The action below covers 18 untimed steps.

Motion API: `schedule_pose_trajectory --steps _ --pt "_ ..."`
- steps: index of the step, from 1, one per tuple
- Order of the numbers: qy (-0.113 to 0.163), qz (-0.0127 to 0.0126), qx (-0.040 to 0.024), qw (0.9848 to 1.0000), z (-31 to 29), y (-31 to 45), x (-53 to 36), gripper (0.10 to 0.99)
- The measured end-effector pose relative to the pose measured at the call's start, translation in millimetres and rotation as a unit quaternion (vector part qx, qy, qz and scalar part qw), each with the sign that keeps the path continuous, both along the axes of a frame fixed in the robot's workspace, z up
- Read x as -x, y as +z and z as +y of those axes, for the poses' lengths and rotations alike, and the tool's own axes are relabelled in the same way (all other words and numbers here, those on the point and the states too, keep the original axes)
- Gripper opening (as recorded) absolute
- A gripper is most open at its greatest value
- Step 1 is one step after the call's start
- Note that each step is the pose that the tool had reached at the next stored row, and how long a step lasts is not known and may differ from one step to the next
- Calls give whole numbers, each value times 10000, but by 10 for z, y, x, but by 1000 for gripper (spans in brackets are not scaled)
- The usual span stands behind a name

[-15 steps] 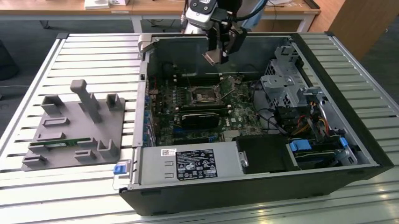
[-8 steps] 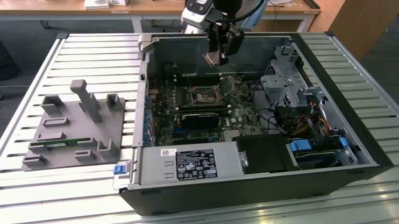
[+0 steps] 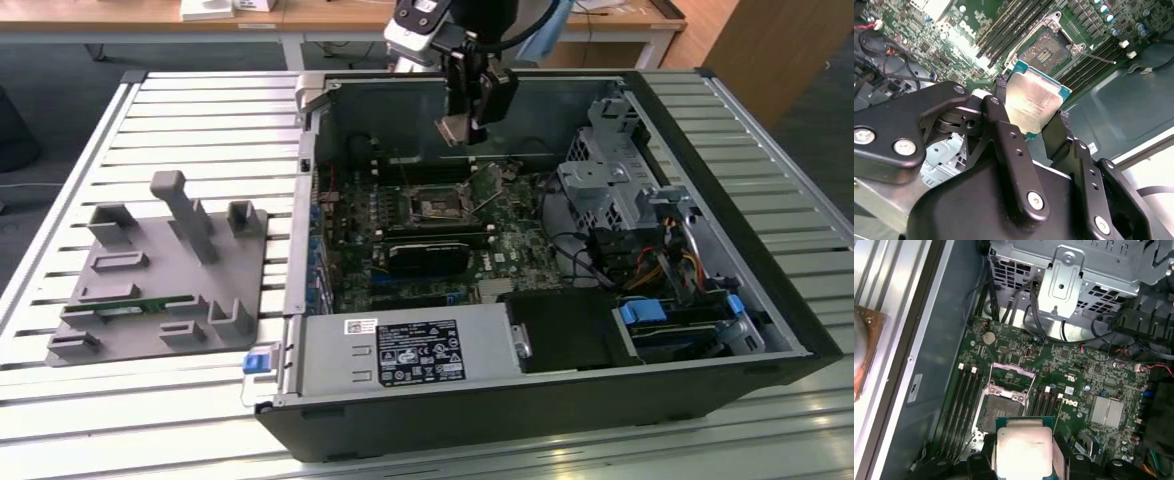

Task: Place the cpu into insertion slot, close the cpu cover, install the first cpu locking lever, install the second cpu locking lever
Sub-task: 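Place the cpu into insertion slot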

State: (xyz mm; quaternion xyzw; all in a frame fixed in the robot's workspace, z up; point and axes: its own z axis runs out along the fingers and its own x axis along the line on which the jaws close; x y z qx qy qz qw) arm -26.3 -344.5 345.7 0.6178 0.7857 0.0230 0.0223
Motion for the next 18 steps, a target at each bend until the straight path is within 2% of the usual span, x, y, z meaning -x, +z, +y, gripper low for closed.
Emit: schedule_pose_trajectory --steps 7,12,14,18 --pt "-466 0 2 9989 2 -49 1 533" --pt "-788 0 5 9969 5 -82 3 533" --pt "-965 0 7 9953 9 -102 5 533" --pt "-1032 2 10 9947 18 -162 5 533"
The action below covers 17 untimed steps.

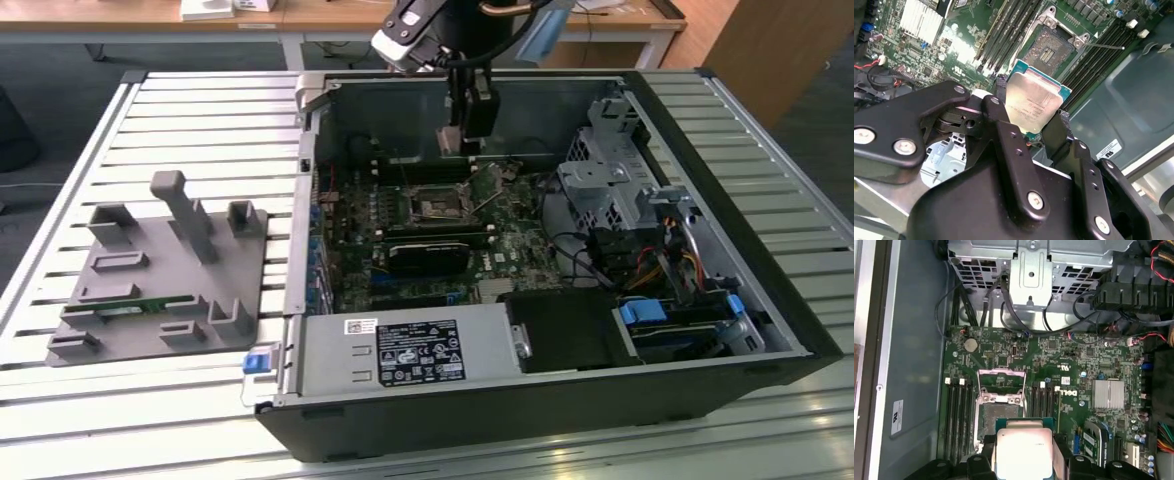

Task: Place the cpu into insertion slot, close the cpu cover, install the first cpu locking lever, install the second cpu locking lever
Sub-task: 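Place the cpu into insertion slot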

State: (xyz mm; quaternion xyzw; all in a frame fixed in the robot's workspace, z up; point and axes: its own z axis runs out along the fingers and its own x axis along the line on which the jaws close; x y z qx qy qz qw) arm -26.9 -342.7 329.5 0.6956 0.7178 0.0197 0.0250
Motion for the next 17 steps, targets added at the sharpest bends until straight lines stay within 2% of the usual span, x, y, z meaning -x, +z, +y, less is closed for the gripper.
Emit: schedule_pose_trajectory --steps 5,17 --pt "-7 9 1 10000 0 -50 0 533" --pt "-7 9 4 10000 0 -138 0 533"
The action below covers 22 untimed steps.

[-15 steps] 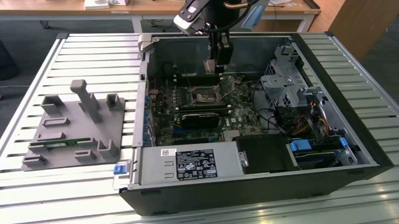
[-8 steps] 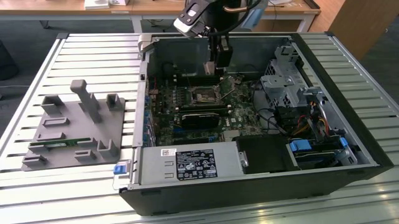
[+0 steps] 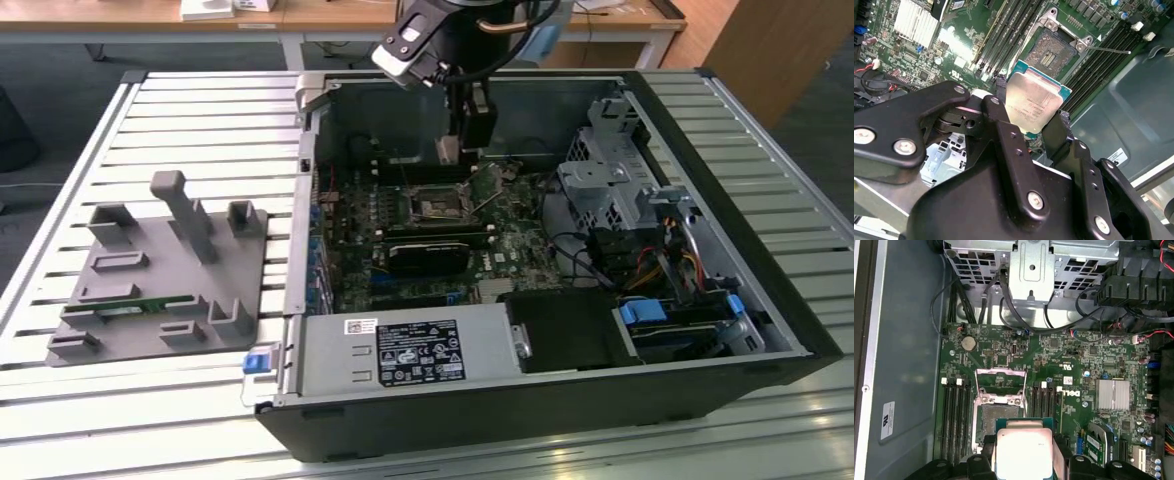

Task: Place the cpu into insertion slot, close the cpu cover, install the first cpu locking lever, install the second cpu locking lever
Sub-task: 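Place the cpu into insertion slot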

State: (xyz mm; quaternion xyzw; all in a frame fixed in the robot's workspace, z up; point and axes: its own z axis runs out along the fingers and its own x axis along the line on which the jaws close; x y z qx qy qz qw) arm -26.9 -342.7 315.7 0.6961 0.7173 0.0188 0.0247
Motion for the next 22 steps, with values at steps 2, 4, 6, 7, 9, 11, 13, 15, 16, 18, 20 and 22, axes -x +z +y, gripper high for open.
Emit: schedule_pose_trajectory --steps 2,4,6,7,9,11,13,15,16,18,20,22 --pt "0 0 0 10000 0 -17 0 533" --pt "0 0 0 10000 0 -34 0 533" --pt "0 0 1 10000 0 -51 0 533" --pt "0 0 1 10000 0 -60 0 533" --pt "0 0 8 10000 3 -79 0 533" --pt "1 0 13 10000 4 -104 0 533" --pt "0 0 15 10000 4 -130 0 533" --pt "0 0 15 10000 4 -147 0 533" --pt "0 0 15 10000 4 -154 0 533" --pt "0 0 15 10000 4 -169 0 533" --pt "0 0 15 10000 4 -182 0 533" --pt "0 0 15 10000 4 -192 0 533"
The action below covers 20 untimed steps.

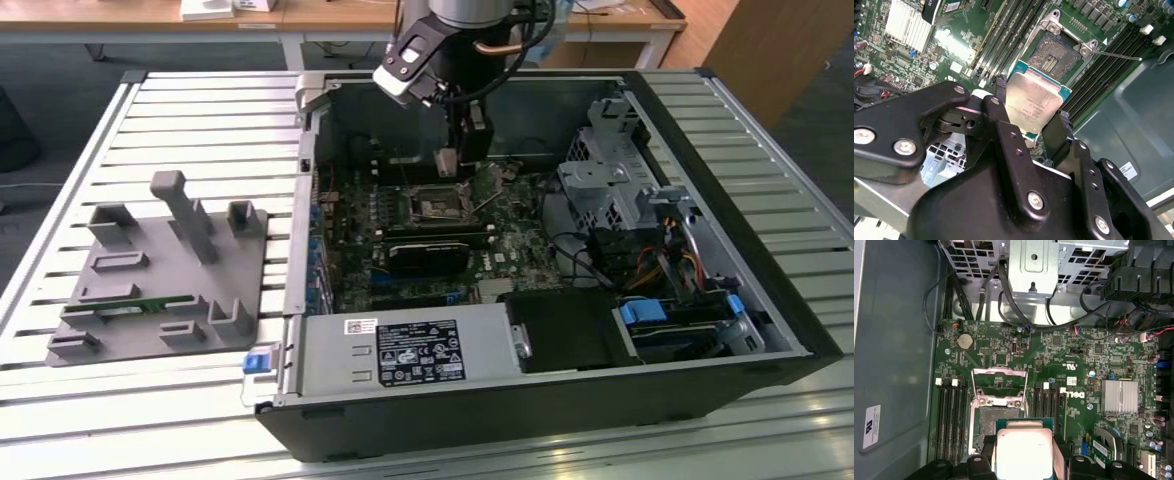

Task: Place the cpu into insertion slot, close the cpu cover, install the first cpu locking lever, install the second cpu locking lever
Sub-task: 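Place the cpu into insertion slot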

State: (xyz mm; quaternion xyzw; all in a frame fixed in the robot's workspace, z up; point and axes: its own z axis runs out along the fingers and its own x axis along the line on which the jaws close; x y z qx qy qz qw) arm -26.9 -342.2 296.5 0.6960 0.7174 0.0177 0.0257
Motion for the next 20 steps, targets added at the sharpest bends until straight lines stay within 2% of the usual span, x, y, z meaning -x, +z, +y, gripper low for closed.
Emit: schedule_pose_trajectory --steps 13,20 --pt "0 0 3 10000 0 -28 0 533" --pt "-95 1 7 10000 21 -110 1 533"
